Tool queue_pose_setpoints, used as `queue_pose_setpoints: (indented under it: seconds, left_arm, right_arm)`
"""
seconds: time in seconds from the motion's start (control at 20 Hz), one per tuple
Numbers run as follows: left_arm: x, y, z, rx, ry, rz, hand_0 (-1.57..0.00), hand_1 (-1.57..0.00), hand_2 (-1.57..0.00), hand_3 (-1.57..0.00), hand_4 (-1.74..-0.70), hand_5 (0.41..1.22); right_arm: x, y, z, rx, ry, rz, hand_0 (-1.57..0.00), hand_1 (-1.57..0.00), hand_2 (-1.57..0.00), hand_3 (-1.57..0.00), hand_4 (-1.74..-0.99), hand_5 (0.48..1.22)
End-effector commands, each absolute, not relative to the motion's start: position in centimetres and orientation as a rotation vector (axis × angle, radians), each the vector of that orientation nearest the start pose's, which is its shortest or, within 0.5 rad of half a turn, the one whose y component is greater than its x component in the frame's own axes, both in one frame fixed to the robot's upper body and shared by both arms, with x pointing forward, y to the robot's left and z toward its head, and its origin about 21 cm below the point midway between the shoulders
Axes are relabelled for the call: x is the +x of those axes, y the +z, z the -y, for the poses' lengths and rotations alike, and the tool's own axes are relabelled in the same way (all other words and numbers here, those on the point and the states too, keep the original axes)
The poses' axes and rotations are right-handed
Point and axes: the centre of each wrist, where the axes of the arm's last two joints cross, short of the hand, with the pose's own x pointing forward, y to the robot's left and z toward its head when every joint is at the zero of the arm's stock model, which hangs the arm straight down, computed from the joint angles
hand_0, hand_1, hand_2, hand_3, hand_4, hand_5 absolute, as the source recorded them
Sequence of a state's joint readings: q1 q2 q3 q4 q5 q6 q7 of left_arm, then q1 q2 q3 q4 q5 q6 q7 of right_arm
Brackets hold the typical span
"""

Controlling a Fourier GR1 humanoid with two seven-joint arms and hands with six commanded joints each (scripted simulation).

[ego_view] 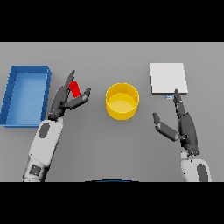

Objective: Pick up the red beaker and tilt it to pour out 1 green nut into yellow bowl. Pick up the yellow bowl and place it on the metallic measuring scale.

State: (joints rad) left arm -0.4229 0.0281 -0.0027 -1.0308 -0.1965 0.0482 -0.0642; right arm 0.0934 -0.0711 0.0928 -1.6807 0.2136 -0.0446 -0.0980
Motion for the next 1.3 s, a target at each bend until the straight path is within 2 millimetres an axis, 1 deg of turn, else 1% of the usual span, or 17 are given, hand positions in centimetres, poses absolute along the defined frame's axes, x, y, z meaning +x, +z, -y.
queue_pose_setpoints:
  seconds: [0.0, 0.1, 0.2, 0.25, 0.3, 0.35, 0.4, 0.45, 0.5, 0.6, 0.65, 0.75, 0.85, 1.0, 1.1, 1.2, 1.25]
  left_arm:
    - [34.7, -2.0, -18.8, 0.099, -0.313, 1.502, 0.00, 0.00, 0.00, 0.00, -1.30, 0.686]
    - [34.7, -2.3, -18.7, 0.070, -0.301, 1.537, 0.00, 0.00, 0.00, 0.00, -1.32, 0.692]
    - [35.2, -2.2, -18.3, 0.069, -0.289, 1.530, 0.00, 0.00, 0.00, 0.00, -1.34, 0.698]
    - [35.5, -2.3, -18.5, 0.065, -0.269, 1.536, 0.00, 0.00, 0.00, 0.00, -1.35, 0.704]
    - [35.6, -2.4, -18.1, 0.055, -0.251, 1.547, 0.00, -0.03, -0.07, -0.03, -1.38, 0.724]
    - [35.4, -2.6, -18.1, 0.048, -0.232, 1.555, -0.12, -0.15, -0.18, -0.12, -1.41, 0.750]
    - [35.7, -2.5, -18.1, 0.049, -0.205, 1.541, -0.29, -0.33, -0.36, -0.29, -1.45, 0.783]
    - [35.8, -2.5, -18.0, 0.059, -0.195, 1.528, -0.44, -0.48, -0.52, -0.55, -1.45, 0.871]
    - [36.0, -2.6, -17.9, 0.081, -0.210, 1.523, -0.66, -0.70, -0.73, -0.72, -1.50, 0.941]
    - [36.1, -2.6, -18.0, 0.094, -0.243, 1.525, -0.99, -1.01, -1.03, -0.93, -1.57, 1.042]
    - [36.1, -2.6, -17.5, 0.088, -0.264, 1.529, -1.11, -1.12, -1.14, -0.97, -1.60, 1.078]
    - [35.9, -2.7, -17.3, 0.085, -0.292, 1.531, -1.27, -1.29, -1.30, -1.19, -1.54, 1.129]
    - [36.0, -2.5, -17.3, 0.089, -0.281, 1.511, -1.38, -1.39, -1.40, -1.33, -1.51, 1.162]
    - [36.3, -1.7, -16.8, 0.077, -0.228, 1.554, -1.47, -1.48, -1.48, -1.45, -1.62, 1.140]
    - [36.2, -1.5, -17.0, 0.074, -0.179, 1.598, -1.51, -1.51, -1.51, -1.49, -1.66, 1.128]
    - [36.4, -0.2, -16.7, 0.084, -0.166, 1.629, -1.53, -1.53, -1.53, -1.52, -1.69, 1.118]
    - [36.2, 0.0, -16.6, 0.095, -0.177, 1.641, -1.54, -1.54, -1.54, -1.53, -1.70, 1.114]
  right_arm:
    - [22.8, 0.9, 23.3, -0.209, 0.234, 1.678, 0.00, 0.00, 0.00, 0.00, -1.268, 0.639]
    - [23.0, 0.8, 23.7, -0.219, 0.244, 1.672, 0.00, 0.00, 0.00, 0.00, -1.264, 0.640]
    - [23.0, 0.8, 23.8, -0.219, 0.241, 1.677, 0.00, 0.00, 0.00, 0.00, -1.263, 0.640]
    - [22.8, 0.8, 23.9, -0.219, 0.247, 1.683, 0.00, 0.00, 0.00, 0.00, -1.261, 0.641]
    - [22.7, 1.0, 23.7, -0.219, 0.246, 1.693, 0.00, 0.00, 0.00, 0.00, -1.259, 0.642]
    - [22.5, 0.9, 23.6, -0.216, 0.244, 1.697, 0.00, 0.00, 0.00, 0.00, -1.260, 0.642]
    - [22.7, 0.9, 23.3, -0.221, 0.249, 1.684, 0.00, 0.00, 0.00, 0.00, -1.258, 0.644]
    - [22.5, 0.9, 23.4, -0.223, 0.252, 1.686, 0.00, 0.00, 0.00, 0.00, -1.257, 0.645]
    - [22.4, 0.9, 23.3, -0.221, 0.250, 1.684, 0.00, 0.00, 0.00, 0.00, -1.255, 0.644]
    - [22.3, 0.8, 23.5, -0.217, 0.247, 1.688, 0.00, 0.00, 0.00, 0.00, -1.254, 0.645]
    - [22.5, 0.8, 23.7, -0.218, 0.241, 1.681, 0.00, 0.00, 0.00, 0.00, -1.252, 0.644]
    - [22.4, 0.9, 23.6, -0.218, 0.232, 1.683, 0.00, 0.00, 0.00, 0.00, -1.254, 0.644]
    - [22.6, 0.5, 23.7, -0.223, 0.230, 1.671, 0.00, 0.00, 0.00, 0.00, -1.257, 0.645]
    - [22.2, 0.7, 23.3, -0.203, 0.230, 1.685, 0.00, 0.00, 0.00, 0.00, -1.260, 0.643]
    - [22.3, 0.5, 23.1, -0.223, 0.244, 1.683, 0.00, 0.00, 0.00, 0.00, -1.258, 0.646]
    - [22.2, 0.7, 23.4, -0.226, 0.248, 1.697, 0.00, 0.00, 0.00, 0.00, -1.259, 0.647]
    - [22.2, 1.0, 23.7, -0.233, 0.255, 1.702, 0.00, 0.00, 0.00, 0.00, -1.259, 0.649]
